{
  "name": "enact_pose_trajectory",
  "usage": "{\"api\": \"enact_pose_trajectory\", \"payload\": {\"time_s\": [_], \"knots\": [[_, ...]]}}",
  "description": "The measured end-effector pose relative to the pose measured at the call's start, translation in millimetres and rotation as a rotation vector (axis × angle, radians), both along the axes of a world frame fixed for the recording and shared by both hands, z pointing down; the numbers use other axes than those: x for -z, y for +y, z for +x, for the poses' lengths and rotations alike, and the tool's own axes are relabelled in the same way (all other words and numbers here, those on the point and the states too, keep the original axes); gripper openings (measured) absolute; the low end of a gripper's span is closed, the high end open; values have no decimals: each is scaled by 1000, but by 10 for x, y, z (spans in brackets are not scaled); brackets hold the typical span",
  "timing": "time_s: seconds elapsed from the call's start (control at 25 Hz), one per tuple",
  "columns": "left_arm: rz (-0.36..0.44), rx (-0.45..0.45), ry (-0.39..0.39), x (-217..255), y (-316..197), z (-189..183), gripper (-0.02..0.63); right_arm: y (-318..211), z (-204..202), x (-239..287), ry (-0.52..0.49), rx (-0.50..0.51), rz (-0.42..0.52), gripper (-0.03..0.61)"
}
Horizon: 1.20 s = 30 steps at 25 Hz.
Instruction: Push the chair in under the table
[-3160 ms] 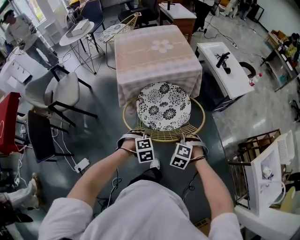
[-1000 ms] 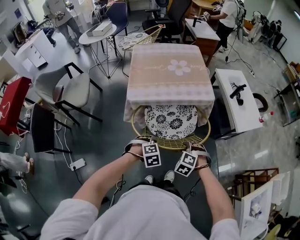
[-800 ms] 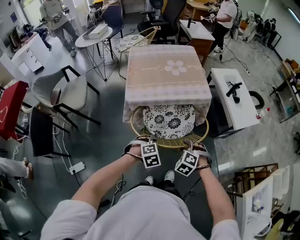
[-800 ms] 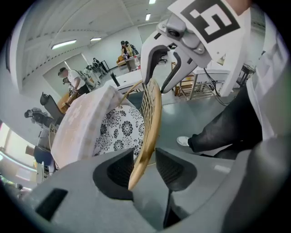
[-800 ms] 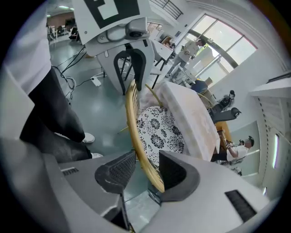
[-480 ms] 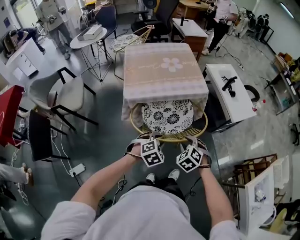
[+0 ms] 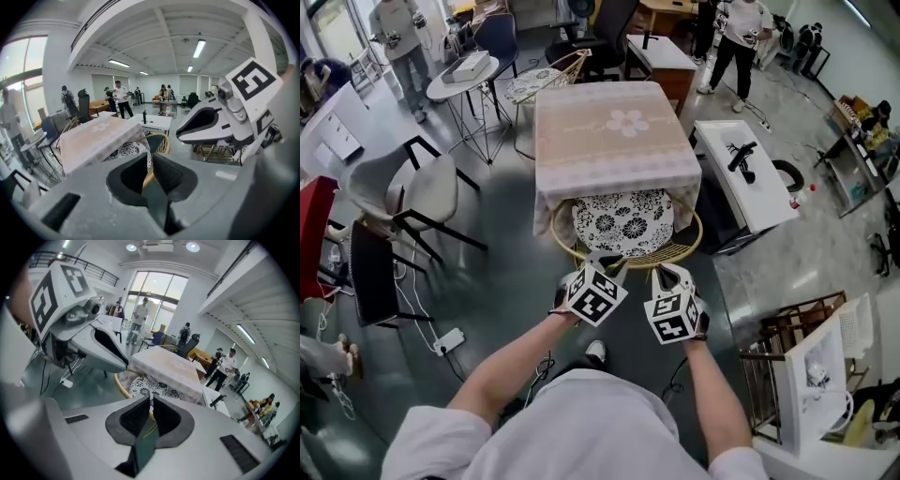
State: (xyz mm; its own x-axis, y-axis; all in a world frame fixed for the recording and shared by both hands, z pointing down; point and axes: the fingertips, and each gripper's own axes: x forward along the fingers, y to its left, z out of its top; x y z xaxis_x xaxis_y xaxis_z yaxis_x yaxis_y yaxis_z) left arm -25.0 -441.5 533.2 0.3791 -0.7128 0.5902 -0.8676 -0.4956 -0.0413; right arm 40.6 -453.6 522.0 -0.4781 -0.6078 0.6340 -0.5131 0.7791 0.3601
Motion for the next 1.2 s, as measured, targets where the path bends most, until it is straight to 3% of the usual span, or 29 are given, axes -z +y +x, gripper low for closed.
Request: {"api": "enact_pose_trajectory", "payload": {"time_s": [0.2, 0.44, 0.84, 1.2], "knots": [[52, 82, 69, 253, 162, 107, 15, 126, 54, 288, -283, -148, -104, 17], [74, 134, 172, 520, 489, 400, 7, 452, 224, 536, -417, -185, -125, 12], [111, 169, 239, 763, 990, 893, 6, 954, 630, 682, -522, -215, -137, 3], [119, 173, 234, 756, 1157, 1102, 5, 1145, 816, 627, -545, -220, -139, 3]]}}
